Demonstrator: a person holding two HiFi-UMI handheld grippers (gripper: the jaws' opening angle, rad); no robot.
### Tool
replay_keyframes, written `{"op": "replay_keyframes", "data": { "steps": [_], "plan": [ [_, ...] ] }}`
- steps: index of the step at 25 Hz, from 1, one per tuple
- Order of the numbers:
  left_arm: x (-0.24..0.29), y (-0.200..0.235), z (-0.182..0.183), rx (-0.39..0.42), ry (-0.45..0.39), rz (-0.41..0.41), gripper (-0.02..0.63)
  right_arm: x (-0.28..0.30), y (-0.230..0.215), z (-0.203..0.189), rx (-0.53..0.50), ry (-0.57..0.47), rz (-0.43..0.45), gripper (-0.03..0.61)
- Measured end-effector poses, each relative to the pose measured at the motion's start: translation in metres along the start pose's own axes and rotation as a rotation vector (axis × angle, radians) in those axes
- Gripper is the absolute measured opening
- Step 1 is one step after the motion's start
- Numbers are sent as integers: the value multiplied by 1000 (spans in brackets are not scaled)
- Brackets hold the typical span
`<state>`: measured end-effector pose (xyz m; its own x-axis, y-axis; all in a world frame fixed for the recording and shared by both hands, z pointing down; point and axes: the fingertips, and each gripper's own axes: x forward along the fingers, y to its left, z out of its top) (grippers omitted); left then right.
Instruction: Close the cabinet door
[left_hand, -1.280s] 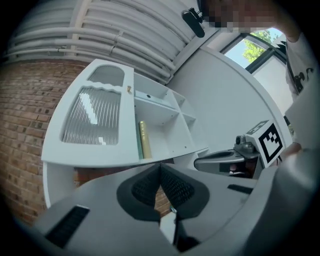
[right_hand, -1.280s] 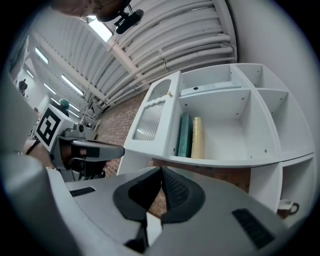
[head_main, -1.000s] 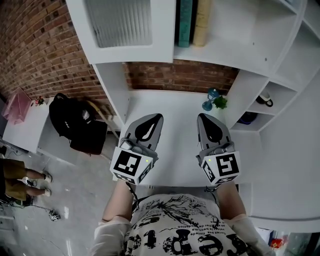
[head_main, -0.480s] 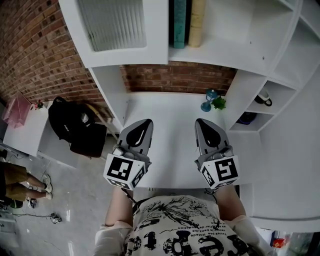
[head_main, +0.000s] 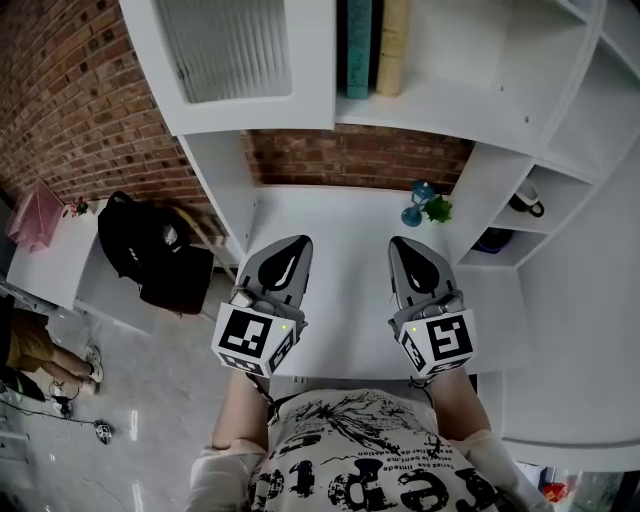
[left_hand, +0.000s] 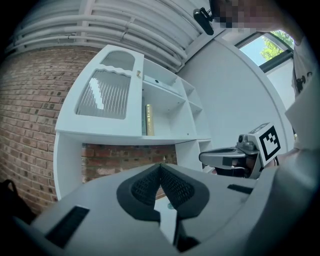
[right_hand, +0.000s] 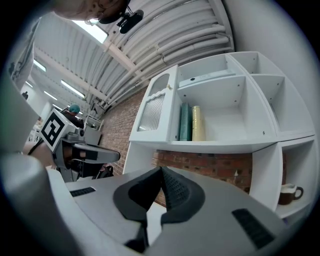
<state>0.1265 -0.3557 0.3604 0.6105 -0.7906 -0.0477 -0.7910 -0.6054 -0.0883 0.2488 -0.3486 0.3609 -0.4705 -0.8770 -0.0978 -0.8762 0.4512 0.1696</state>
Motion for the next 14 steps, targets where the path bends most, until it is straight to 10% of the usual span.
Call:
{"op": "replay_keyframes", "data": {
  "steps": [14],
  "plan": [
    [15, -13, -8, -29, 12, 1, 14, 1, -9, -10, 31, 11, 13, 14]
  ]
}}
